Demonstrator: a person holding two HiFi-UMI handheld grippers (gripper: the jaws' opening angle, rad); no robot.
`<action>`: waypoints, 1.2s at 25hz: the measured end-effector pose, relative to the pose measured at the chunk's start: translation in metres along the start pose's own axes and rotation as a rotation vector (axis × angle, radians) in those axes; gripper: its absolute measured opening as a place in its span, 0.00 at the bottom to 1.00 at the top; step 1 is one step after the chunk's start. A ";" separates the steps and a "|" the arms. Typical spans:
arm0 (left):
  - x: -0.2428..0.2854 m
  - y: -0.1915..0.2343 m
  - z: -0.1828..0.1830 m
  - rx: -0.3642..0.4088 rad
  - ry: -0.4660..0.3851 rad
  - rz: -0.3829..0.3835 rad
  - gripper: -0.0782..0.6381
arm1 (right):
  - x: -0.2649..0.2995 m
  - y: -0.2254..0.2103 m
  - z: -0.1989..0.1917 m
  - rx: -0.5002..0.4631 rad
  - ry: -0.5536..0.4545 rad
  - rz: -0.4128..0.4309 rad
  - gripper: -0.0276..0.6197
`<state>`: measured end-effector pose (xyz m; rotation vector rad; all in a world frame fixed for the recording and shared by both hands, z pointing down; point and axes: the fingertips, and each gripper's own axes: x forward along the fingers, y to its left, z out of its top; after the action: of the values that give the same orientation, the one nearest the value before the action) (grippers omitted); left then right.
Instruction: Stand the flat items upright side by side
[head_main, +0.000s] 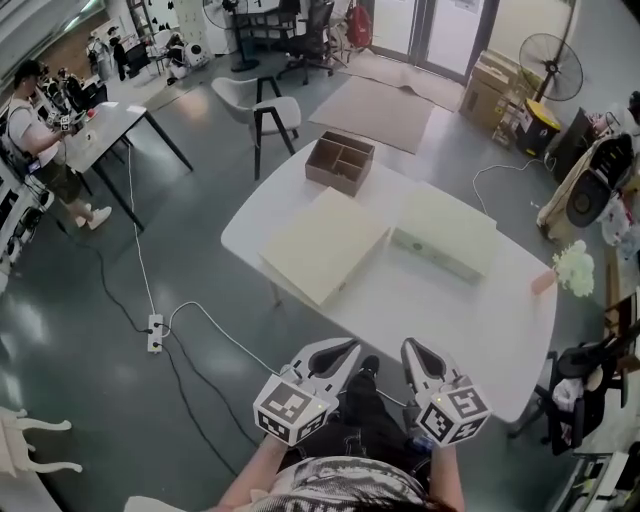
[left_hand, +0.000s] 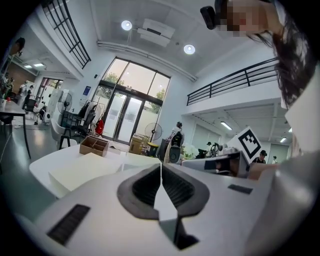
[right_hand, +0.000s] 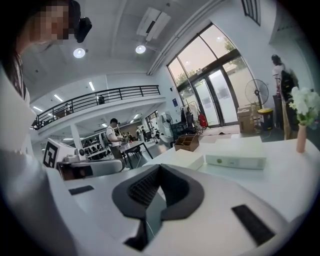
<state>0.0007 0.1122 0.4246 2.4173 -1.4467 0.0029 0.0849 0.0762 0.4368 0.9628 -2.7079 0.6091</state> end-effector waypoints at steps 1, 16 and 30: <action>0.006 0.003 0.001 -0.001 0.000 -0.002 0.13 | 0.003 -0.007 0.002 0.001 -0.002 -0.004 0.04; 0.150 0.042 0.005 -0.063 0.087 -0.014 0.13 | 0.031 -0.166 0.047 0.093 -0.043 -0.123 0.04; 0.256 0.087 -0.049 -0.129 0.284 0.007 0.37 | 0.022 -0.348 0.061 0.131 -0.029 -0.304 0.04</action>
<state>0.0585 -0.1323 0.5369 2.2035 -1.2855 0.2369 0.2875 -0.2080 0.4981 1.3919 -2.4960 0.7197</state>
